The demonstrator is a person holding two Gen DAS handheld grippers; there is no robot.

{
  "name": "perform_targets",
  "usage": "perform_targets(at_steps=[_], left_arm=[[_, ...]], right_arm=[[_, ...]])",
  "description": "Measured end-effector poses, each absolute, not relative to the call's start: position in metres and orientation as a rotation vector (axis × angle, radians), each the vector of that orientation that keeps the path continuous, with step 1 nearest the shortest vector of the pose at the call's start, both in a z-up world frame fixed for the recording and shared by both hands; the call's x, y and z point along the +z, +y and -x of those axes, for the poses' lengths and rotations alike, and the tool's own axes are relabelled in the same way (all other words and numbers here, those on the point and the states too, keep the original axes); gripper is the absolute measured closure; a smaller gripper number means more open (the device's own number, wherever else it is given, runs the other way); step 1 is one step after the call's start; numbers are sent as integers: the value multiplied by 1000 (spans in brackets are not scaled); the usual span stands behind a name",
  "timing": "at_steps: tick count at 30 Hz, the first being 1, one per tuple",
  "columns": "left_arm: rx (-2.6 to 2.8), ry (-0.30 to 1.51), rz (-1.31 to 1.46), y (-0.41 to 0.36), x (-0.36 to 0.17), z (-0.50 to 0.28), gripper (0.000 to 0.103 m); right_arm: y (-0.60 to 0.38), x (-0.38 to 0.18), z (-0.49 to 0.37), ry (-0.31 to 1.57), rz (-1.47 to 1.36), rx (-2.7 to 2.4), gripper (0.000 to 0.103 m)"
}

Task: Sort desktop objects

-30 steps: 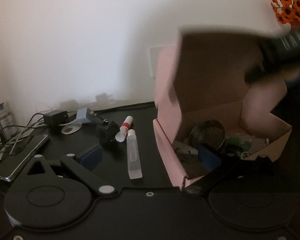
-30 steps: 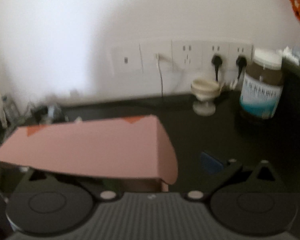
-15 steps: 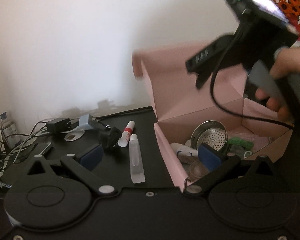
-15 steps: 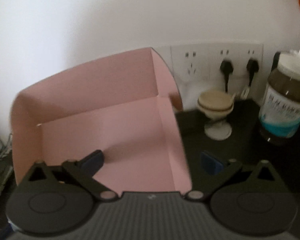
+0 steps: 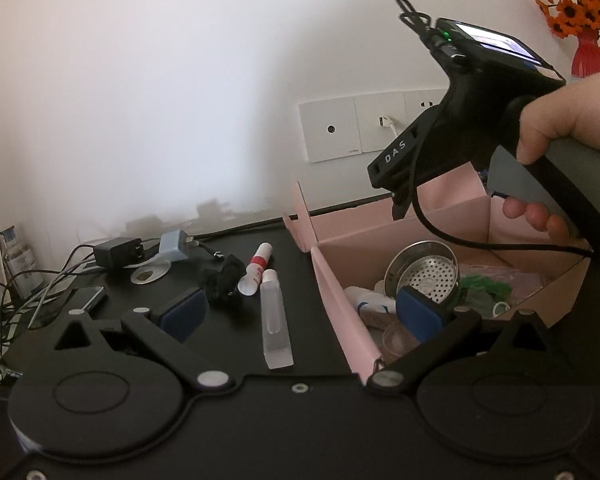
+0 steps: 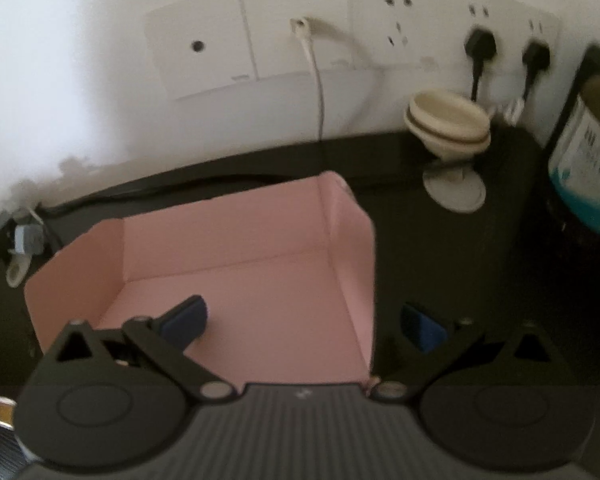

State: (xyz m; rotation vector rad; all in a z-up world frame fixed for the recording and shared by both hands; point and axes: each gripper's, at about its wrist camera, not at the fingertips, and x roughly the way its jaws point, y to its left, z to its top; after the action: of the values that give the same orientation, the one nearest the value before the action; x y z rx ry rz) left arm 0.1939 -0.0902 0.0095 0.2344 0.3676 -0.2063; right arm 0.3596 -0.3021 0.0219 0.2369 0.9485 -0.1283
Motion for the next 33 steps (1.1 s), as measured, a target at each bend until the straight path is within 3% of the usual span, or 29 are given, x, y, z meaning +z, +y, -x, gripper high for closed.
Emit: perform_targets(at_steps=[8,17,25,33], left_arm=[[-210,373,-234,-87,10,-199,0],[-192,356,-250,-88,11,-200,0],[-185,378,-229,-84,8,-206,0],[-156,343,-191,-60,23,-216,0]], right_arm=[[-337,18,-331,793,-480,-11,1],[-378,43,-242,595,-469,149,1],[-375,21,-185,683,-191,281,1],[-342,-4,-202,733,-90,319,1]])
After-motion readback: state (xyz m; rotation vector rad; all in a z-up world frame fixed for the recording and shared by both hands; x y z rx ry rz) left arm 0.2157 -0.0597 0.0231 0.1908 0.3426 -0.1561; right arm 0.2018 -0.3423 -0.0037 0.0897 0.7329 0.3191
